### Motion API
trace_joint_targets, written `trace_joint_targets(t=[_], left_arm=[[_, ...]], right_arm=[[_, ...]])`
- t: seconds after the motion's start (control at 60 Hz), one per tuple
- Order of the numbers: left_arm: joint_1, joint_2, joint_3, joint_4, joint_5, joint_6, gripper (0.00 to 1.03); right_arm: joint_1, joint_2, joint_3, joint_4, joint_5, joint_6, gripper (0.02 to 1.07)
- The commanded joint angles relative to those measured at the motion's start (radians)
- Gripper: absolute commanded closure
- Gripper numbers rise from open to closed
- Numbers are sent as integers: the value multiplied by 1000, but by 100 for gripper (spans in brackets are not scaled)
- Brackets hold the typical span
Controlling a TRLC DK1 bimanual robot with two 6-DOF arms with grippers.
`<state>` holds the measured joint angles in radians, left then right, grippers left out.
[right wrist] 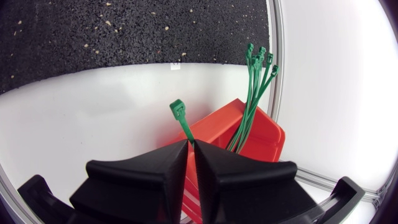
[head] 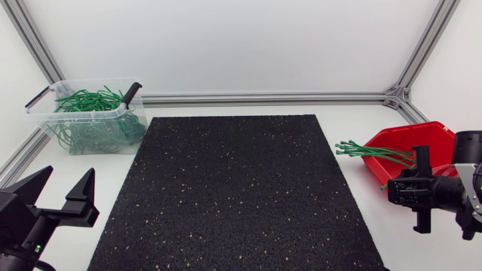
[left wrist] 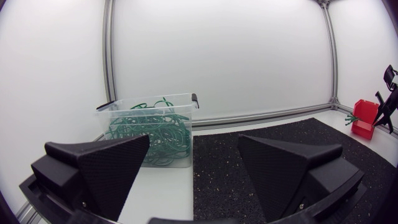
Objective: Take a green cable tie from the red box, thread the tail through the head to close it, then place it in the transparent bin on the left.
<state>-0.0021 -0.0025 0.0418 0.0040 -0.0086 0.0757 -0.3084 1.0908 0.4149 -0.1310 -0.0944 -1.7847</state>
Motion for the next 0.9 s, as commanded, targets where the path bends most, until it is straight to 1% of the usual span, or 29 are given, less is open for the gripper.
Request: trace_joint_targets(t=[0.0, 0.05, 0.167, 0.367, 0.483, 0.6, 0.633, 0.683, 0.7, 0.883], left_arm=[[-6, -10, -39, -24, 1, 13, 4], [-7, -10, -39, -24, -1, 13, 4], [-7, -10, -39, -24, -1, 13, 4], [-7, -10, -39, -24, 1, 13, 4], [-7, -10, -39, -24, 1, 13, 4], [-4, -8, -39, -24, 1, 13, 4], [-4, -8, -39, -24, -1, 13, 4], [-6, -10, -39, -24, -1, 13, 4], [-6, -8, -39, -24, -1, 13, 4], [-9, -8, -39, -24, -1, 13, 4]], right_arm=[[15, -5, 12, -27, -13, 1, 101], [25, -12, 35, -59, -14, 18, 101], [28, -51, 94, -151, -56, 54, 101], [35, -88, 171, -257, -97, 93, 101], [38, -83, 171, -257, -107, 93, 101], [31, -71, 136, -217, -102, 74, 100], [23, -75, 125, -206, -100, 70, 92], [11, -91, 107, -188, -100, 62, 71], [9, -94, 102, -188, -100, 59, 69], [-12, -137, 53, -186, -102, 39, 56]])
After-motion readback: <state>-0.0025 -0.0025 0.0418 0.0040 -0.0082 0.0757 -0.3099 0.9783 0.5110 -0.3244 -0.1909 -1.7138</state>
